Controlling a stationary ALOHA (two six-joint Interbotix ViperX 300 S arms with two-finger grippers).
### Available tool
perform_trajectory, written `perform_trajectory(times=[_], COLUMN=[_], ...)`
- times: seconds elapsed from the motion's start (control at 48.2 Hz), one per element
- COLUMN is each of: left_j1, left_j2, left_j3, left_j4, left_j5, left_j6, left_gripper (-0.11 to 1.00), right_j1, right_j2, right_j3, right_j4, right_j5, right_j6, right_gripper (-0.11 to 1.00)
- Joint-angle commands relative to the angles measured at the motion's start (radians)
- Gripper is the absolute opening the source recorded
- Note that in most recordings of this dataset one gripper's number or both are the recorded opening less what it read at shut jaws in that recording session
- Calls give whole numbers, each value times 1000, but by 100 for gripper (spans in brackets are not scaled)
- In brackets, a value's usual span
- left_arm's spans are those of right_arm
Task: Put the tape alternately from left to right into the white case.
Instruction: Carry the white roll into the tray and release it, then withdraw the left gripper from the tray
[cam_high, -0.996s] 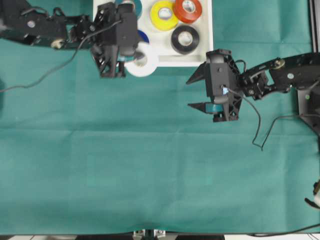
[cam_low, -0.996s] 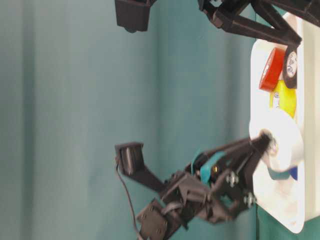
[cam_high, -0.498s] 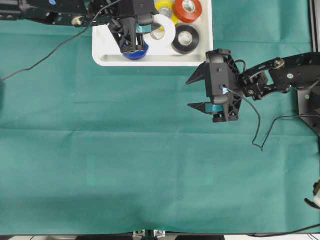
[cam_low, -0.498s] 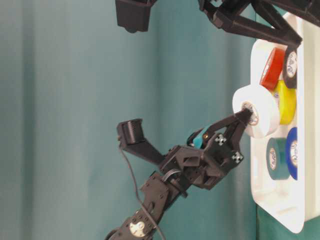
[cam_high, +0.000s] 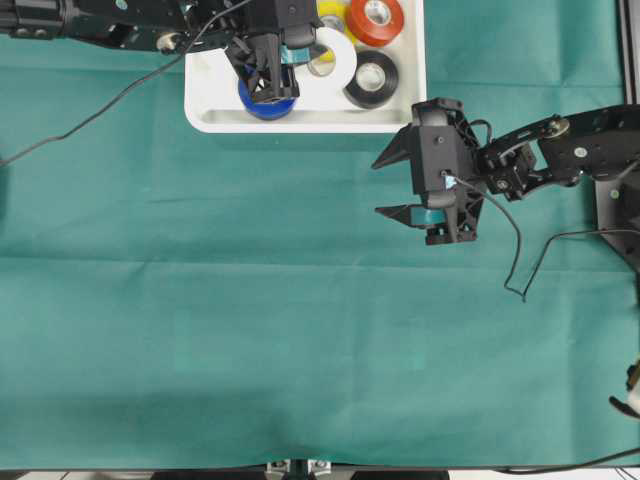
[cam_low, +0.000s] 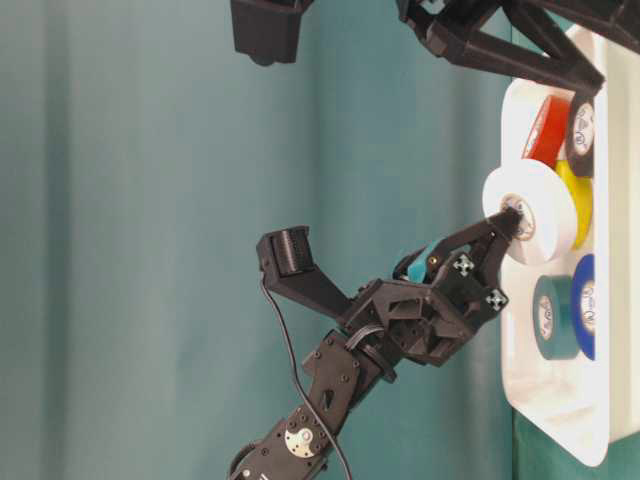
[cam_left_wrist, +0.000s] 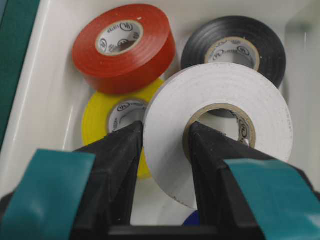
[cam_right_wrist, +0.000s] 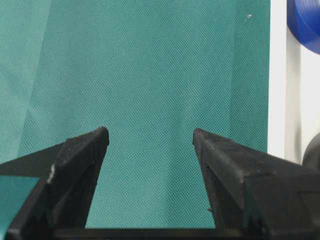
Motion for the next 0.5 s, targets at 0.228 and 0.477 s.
perform_trajectory(times=[0.228,0.477], left_j1=[-8,-11], left_j2=[-29,-48], left_j3=[-15,6], left_j4=[2,0], left_j5=[-11,-11], left_j6=[0,-2], left_gripper=[30,90], right_j1=[2,2], right_j2=[-6,-6], right_j3=[-20,-21], right_j4=[3,3], right_j5=[-8,-6], right_j6=[0,2], right_gripper=[75,75])
